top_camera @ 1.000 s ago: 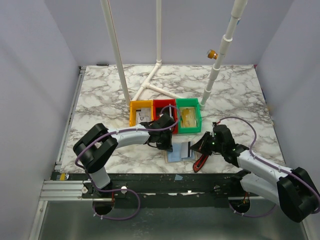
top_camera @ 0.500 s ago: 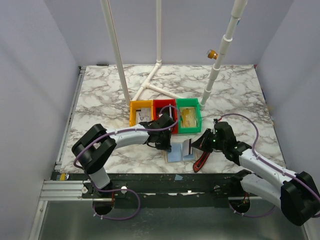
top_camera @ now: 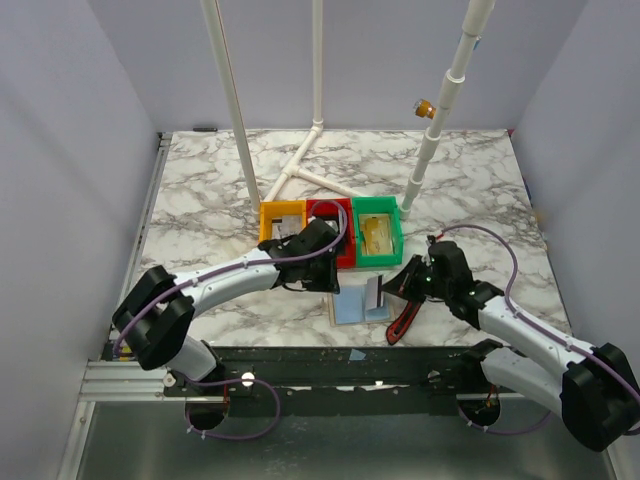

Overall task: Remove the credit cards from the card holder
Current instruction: Remove the credit card from the card holder, then place the credit card in the storage box.

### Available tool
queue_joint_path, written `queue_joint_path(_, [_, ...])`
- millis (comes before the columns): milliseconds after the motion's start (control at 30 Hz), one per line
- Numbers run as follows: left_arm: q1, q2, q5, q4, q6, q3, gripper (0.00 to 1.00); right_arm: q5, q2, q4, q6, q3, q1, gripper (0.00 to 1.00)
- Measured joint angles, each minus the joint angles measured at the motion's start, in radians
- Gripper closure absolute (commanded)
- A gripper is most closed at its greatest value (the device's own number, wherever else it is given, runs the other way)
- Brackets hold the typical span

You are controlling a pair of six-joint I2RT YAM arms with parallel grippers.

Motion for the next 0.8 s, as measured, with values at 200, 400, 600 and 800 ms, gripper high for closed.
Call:
queue_joint_path(200, [0.025, -0.097, -0.020, -0.030, 0.003, -0.002, 0.39, 0.000, 0.007, 0.000, -0.006, 0.024, 0.000, 0.99])
queue_joint_path(400, [0.089, -0.183, 0.003, -0.005, 0.002, -0.065, 0.25, -0.013, 0.020, 0.000, -0.007, 0.043, 0.000, 0.99])
queue_joint_path(600, [0.139, -0.224, 0.088, 0.058, -0.012, -0.129, 0.18, -0.061, 0.044, 0.007, -0.002, 0.090, 0.000, 0.99])
queue_joint_path(800, [0.184, -0.279, 0.202, 0.169, -0.047, -0.182, 0.18, -0.135, 0.094, 0.043, 0.016, 0.169, 0.000, 0.99])
